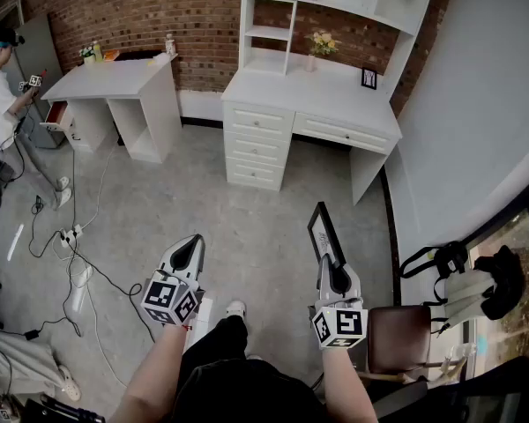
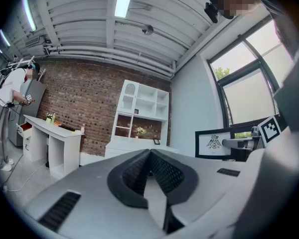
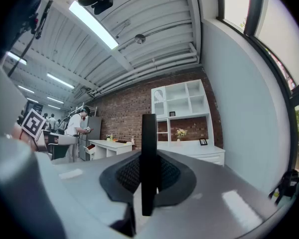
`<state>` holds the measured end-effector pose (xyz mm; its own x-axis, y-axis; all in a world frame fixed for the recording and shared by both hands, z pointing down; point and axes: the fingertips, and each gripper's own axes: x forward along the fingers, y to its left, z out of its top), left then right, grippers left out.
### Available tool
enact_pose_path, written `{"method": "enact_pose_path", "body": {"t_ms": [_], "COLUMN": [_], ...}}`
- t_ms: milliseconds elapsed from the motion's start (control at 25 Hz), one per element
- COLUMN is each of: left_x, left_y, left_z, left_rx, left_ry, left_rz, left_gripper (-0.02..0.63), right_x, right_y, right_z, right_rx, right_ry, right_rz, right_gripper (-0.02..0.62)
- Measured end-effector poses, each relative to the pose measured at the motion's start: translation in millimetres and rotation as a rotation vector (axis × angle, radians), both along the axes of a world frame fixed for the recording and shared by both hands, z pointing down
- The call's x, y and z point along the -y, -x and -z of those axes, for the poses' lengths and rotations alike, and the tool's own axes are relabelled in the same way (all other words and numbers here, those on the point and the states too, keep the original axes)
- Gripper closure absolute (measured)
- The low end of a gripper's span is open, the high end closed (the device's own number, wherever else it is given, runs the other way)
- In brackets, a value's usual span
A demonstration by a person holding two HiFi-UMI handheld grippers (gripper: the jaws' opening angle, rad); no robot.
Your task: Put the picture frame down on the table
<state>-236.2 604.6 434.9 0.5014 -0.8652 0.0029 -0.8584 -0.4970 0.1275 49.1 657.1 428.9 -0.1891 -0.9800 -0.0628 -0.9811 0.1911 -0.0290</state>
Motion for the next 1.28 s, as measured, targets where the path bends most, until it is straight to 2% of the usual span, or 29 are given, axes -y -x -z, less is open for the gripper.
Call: {"method": "enact_pose_path", "body": {"t_ms": [280, 840, 1280], "left_x": [65.1, 230.5, 325.9], "left_y": [-6.6, -22.3, -24.3], "left_z": [-2.5, 0.7, -9.6], "left_rx": [0.008, 0.01, 0.015], "left_ry": [-0.004, 0.023, 0.032], "left_rz": [0.018, -0.049, -0.09], "left_gripper": [0.603, 0.603, 0.603], "right_x": [62.4, 210.4, 297.2], "right_y": [-11.0, -25.5, -21.6], "right_z": [-5.4, -7.3, -19.5], "right_rx": [0.016, 0.034, 0.036], "right_ry": [0.013, 0.049, 0.063], "right_rz": [-0.015, -0.084, -0.121], "right_gripper": [0.566, 0.566, 0.566]}}
